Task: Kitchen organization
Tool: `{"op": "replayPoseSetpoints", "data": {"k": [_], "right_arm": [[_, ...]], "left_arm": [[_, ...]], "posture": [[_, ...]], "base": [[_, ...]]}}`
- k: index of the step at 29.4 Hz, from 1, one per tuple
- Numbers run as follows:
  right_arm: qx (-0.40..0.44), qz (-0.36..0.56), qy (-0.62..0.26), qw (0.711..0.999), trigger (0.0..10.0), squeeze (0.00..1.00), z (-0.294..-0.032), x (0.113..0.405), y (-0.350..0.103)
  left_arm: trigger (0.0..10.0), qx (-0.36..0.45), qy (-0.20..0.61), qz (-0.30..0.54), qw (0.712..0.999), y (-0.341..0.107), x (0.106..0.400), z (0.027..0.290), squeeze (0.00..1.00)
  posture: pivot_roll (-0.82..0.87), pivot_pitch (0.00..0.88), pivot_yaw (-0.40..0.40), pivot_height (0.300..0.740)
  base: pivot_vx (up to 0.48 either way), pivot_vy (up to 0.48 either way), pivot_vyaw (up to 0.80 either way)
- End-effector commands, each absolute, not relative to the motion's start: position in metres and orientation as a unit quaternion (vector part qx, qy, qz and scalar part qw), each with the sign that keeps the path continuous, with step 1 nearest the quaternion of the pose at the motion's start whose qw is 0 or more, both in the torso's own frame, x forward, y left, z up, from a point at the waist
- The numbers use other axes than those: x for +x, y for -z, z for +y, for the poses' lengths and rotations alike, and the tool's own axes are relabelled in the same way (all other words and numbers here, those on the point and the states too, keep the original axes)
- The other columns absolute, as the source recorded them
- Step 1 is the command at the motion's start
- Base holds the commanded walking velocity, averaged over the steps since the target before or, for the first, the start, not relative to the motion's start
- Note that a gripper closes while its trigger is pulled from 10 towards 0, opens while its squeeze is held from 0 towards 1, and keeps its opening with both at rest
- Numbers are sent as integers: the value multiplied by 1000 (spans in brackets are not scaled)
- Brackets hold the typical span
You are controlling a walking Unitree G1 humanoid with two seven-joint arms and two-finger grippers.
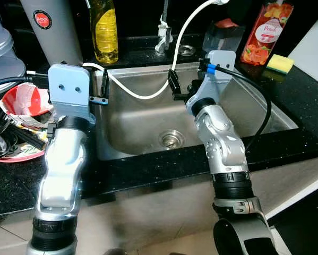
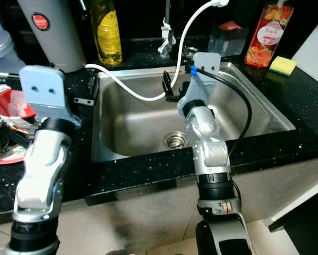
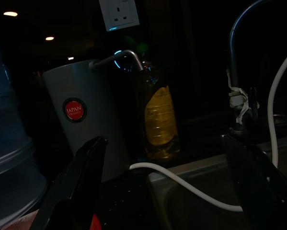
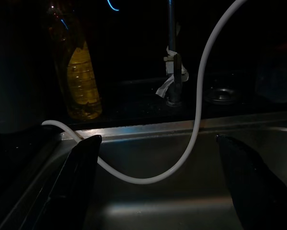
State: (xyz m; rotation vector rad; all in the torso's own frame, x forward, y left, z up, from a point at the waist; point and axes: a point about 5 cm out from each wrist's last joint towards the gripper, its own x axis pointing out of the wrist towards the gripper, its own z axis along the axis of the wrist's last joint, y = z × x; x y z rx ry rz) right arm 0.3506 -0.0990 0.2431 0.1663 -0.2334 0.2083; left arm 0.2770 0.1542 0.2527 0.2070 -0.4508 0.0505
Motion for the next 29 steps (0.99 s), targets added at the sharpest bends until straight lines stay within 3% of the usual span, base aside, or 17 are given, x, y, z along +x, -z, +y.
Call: {"op": "replayPoseSetpoints", "data": {"k": [1,5,17,29], "right_arm": [[82,-116,-110,984,10000,0,-96,351,-243],[84,-114,-111,984,10000,0,-95,351,-242],[87,-112,-119,983,10000,0,-92,351,-241],[83,-115,-136,980,10000,0,-87,350,-242]], "left_arm": [[10000,98,-23,-214,972,-250,277,153,0],[10000,86,-31,-208,974,-248,278,155,0],[10000,53,-40,-195,979,-245,280,155,0],[10000,36,-44,-201,978,-247,280,157,0]], "posture": [[115,0,-44,740],[115,0,-43,740],[120,0,-47,740],[122,0,-52,740]], "base": [[0,0,0],[0,-122,0],[0,-418,0],[0,0,0]]}}
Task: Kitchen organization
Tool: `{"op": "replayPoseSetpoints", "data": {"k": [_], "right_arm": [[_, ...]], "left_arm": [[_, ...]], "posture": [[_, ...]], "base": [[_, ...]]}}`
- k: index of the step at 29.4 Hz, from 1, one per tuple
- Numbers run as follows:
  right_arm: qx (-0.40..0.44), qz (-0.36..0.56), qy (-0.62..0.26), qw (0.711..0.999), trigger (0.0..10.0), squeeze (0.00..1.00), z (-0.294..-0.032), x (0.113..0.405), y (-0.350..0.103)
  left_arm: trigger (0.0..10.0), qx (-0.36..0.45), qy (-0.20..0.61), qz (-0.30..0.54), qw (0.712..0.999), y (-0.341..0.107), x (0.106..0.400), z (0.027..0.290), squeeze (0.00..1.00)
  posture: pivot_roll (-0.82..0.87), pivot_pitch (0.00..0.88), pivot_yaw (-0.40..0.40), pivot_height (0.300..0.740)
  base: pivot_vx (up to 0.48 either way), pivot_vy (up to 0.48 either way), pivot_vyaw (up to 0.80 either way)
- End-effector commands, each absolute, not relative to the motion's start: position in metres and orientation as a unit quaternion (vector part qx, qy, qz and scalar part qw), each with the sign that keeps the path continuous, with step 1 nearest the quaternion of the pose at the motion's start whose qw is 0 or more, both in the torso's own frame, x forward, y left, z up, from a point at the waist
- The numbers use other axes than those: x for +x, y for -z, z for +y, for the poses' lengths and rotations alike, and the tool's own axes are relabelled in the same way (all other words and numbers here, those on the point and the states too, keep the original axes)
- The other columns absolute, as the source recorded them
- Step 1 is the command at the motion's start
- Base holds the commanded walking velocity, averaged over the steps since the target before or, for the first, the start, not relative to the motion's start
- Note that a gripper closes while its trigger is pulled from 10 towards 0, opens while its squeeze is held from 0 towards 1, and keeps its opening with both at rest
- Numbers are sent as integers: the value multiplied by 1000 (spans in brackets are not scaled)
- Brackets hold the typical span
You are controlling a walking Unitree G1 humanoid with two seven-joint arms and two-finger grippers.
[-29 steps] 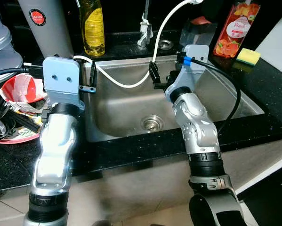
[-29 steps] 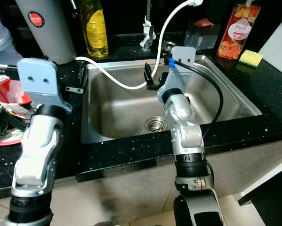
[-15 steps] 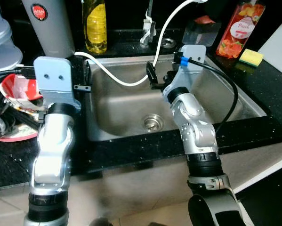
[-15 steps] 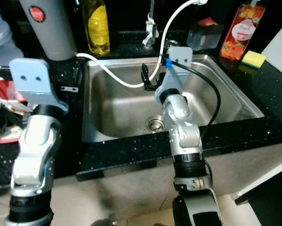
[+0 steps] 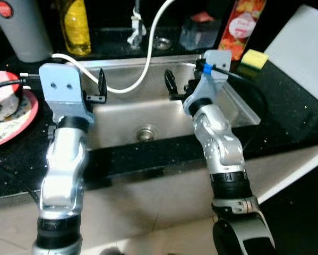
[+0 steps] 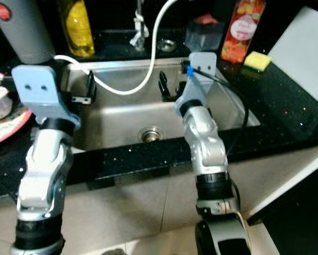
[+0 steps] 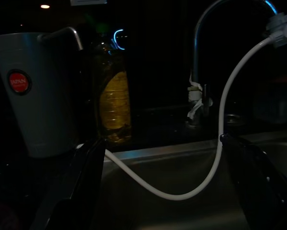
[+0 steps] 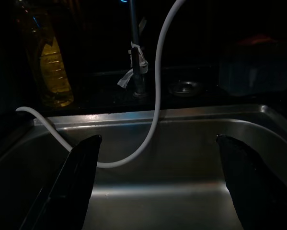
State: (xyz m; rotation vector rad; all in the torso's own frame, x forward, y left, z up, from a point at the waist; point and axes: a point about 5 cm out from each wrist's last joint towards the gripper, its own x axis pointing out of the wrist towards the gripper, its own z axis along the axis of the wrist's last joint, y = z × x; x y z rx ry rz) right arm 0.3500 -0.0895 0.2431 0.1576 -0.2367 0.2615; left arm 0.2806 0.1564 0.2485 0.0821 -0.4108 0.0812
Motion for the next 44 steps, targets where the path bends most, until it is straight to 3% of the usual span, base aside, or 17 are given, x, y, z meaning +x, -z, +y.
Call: {"op": "replayPoseSetpoints", "data": {"k": [1,31,44], "right_arm": [[83,-115,-141,980,10000,0,-86,350,-242],[77,-108,-129,983,10000,0,-91,351,-239],[89,-100,-119,984,10000,0,-92,353,-238]], "left_arm": [[10000,36,-43,-200,978,-246,279,156,0],[10000,39,-39,-188,981,-242,279,154,0],[10000,40,-40,-176,983,-238,281,154,0]], "posture": [[128,0,-59,740],[127,0,-58,740],[125,0,-59,740]], "base": [[0,0,450],[0,0,769],[0,0,0]]}}
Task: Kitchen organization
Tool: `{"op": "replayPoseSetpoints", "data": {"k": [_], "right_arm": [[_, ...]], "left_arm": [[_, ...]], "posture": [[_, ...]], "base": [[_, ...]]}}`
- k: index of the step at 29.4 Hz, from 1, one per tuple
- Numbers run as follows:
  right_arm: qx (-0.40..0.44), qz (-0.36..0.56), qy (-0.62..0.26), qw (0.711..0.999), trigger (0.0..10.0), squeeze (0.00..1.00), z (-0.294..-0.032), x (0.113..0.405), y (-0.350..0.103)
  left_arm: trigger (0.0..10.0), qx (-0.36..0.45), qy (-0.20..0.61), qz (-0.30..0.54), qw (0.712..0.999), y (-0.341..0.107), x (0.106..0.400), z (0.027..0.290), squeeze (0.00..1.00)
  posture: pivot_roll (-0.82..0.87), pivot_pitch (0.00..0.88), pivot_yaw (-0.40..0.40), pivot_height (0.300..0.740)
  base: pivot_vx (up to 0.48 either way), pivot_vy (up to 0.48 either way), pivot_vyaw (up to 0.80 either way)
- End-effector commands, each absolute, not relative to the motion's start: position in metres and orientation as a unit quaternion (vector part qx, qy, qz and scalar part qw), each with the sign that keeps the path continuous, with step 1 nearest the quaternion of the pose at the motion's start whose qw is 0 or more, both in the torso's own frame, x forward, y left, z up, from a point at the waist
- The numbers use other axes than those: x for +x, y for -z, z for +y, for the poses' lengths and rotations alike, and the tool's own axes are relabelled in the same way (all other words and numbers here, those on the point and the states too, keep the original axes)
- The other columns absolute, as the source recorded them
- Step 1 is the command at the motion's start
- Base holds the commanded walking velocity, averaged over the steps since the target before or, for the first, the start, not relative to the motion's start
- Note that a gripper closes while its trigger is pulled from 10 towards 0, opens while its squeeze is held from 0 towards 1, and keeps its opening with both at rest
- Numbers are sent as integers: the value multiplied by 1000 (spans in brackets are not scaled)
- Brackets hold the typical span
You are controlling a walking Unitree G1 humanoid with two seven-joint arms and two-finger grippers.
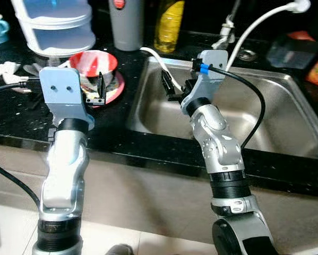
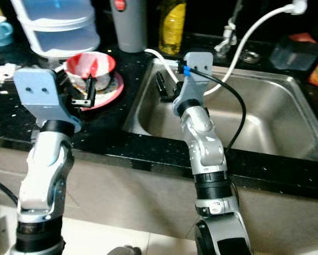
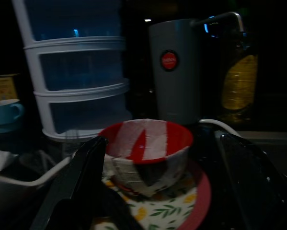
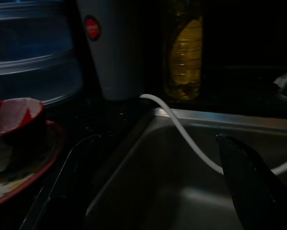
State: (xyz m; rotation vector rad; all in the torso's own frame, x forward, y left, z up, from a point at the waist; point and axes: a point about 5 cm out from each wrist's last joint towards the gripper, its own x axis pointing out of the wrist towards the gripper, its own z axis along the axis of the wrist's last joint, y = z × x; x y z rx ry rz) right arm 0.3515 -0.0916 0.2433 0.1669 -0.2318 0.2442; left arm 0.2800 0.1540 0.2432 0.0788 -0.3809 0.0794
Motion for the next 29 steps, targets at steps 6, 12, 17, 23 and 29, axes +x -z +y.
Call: {"op": "replayPoseSetpoints", "data": {"k": [6,12,17,23,29], "right_arm": [[88,-100,-120,984,10000,0,-92,352,-238],[88,-99,-120,984,10000,0,-92,352,-237],[88,-99,-124,983,10000,0,-91,351,-237],[88,-98,-126,983,10000,0,-90,352,-236],[89,-98,-130,983,10000,0,-89,351,-236]], "left_arm": [[10000,42,-40,-173,983,-237,282,153,0],[10000,43,-42,-171,983,-237,282,154,0],[10000,43,-45,-169,984,-236,282,155,0],[10000,36,-54,-172,983,-236,282,156,0],[10000,30,-58,-166,984,-235,283,157,0]], "posture": [[121,0,-57,740],[121,0,-57,740],[122,0,-55,740],[123,0,-55,740],[124,0,-54,740]], "base": [[0,-196,0],[0,-453,0],[0,-296,0],[0,0,0],[0,0,0]]}}
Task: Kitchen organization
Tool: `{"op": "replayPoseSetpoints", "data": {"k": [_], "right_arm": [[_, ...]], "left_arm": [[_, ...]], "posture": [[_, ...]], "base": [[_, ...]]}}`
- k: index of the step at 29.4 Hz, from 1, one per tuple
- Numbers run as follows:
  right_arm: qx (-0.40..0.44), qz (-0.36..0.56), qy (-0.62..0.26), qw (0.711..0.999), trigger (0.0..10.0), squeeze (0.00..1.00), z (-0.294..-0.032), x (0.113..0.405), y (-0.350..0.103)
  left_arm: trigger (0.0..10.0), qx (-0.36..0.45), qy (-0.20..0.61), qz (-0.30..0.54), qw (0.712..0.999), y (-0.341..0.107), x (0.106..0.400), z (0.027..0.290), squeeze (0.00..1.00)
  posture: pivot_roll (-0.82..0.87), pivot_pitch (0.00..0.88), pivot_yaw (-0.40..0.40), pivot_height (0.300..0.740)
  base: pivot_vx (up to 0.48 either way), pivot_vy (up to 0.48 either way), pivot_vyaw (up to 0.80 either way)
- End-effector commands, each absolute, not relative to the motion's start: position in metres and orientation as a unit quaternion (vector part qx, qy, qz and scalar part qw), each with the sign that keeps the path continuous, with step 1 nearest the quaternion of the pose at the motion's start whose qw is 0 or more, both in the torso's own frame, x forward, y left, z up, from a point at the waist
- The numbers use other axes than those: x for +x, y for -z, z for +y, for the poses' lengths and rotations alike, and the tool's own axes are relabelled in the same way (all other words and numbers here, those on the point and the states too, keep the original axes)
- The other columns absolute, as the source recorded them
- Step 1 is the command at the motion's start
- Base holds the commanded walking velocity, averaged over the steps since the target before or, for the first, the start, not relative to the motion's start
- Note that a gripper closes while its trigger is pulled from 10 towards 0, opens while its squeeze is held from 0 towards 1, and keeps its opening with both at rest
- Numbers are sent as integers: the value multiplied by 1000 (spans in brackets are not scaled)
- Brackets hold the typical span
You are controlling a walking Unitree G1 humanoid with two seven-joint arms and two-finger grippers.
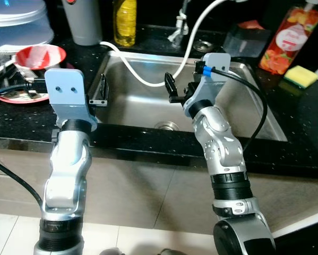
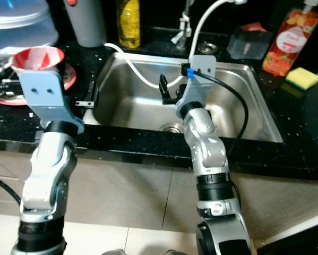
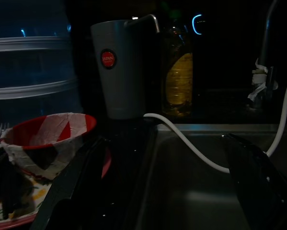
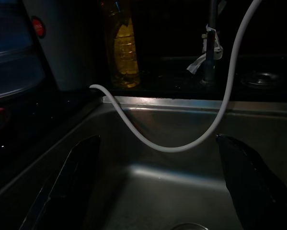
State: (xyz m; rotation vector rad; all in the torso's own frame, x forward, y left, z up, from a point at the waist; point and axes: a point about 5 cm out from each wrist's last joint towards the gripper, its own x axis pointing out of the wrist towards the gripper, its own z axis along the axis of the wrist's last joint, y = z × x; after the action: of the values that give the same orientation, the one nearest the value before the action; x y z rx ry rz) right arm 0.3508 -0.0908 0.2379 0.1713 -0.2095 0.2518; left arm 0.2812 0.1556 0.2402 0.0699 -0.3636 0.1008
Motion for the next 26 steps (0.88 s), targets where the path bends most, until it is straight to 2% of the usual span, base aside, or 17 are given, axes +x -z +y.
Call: {"op": "replayPoseSetpoints", "data": {"k": [1,12,26], "right_arm": [[89,-98,-131,983,10000,0,-88,351,-236],[87,-100,-136,982,10000,0,-87,351,-236],[86,-99,-138,982,10000,0,-86,351,-236]], "left_arm": [[10000,30,-59,-163,984,-234,283,158,0],[10000,32,-52,-168,984,-235,284,159,0],[10000,36,-53,-165,984,-233,283,160,0]], "posture": [[124,0,-54,740],[124,0,-53,740],[126,0,-55,740]], "base": [[0,0,0],[0,0,0],[356,0,0]]}}
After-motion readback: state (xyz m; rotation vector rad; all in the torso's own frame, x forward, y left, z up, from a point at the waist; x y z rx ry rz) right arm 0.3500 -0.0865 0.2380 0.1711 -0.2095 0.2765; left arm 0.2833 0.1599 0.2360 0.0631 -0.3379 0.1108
